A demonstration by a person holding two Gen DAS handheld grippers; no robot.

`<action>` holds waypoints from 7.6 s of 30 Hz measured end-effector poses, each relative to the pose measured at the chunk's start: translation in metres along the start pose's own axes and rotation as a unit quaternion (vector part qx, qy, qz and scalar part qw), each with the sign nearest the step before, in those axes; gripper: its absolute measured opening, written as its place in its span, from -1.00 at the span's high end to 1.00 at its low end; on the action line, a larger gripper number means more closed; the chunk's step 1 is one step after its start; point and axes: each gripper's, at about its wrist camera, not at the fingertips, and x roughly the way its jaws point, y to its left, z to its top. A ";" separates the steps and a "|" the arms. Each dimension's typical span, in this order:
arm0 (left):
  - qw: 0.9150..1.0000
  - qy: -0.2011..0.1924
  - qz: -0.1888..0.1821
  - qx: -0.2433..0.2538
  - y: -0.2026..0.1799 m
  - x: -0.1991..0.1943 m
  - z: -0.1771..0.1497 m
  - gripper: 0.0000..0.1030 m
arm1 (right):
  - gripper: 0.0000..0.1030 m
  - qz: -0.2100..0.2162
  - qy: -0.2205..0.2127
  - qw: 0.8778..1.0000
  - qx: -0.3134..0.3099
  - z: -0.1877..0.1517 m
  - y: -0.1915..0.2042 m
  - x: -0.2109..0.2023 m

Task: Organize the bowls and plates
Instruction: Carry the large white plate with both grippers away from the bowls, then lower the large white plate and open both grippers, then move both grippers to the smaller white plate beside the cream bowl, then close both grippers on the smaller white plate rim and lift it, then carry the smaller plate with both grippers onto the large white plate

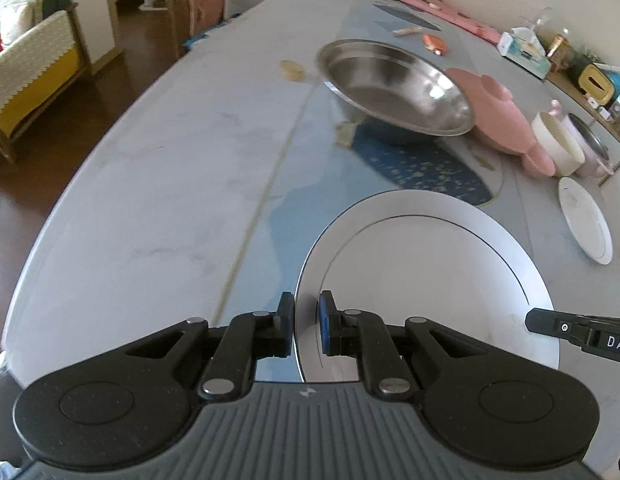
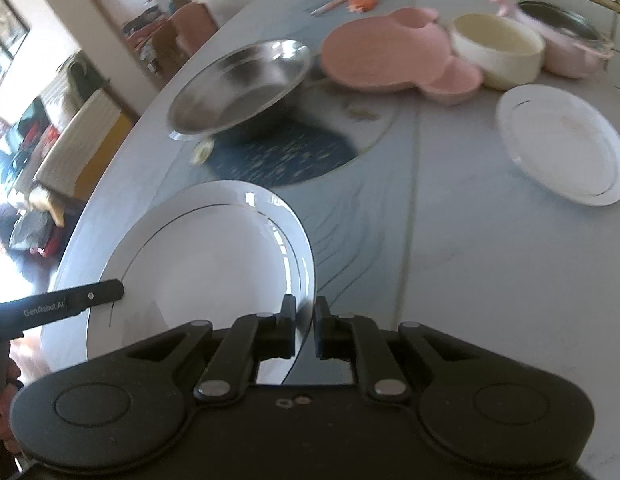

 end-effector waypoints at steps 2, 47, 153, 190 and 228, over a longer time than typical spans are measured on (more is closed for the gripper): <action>1.000 -0.005 0.007 0.005 0.008 -0.005 -0.007 0.78 | 0.81 0.006 0.004 1.000 -0.008 -0.007 0.008 0.001; 0.994 -0.061 -0.031 0.084 0.004 -0.060 -0.018 0.64 | 0.50 -0.060 -0.052 0.996 -0.035 -0.034 0.043 -0.048; 0.987 0.048 -0.106 0.108 -0.334 0.140 0.083 0.72 | 0.72 -0.075 -0.001 0.997 -0.009 0.122 -0.276 -0.028; 0.988 0.032 -0.121 0.092 -0.195 0.018 0.017 0.74 | 0.83 -0.079 -0.009 0.997 0.021 0.026 -0.123 -0.092; 0.998 0.049 -0.031 0.022 0.008 -0.013 -0.015 0.73 | 0.84 -0.014 0.060 0.997 -0.036 -0.009 0.057 -0.003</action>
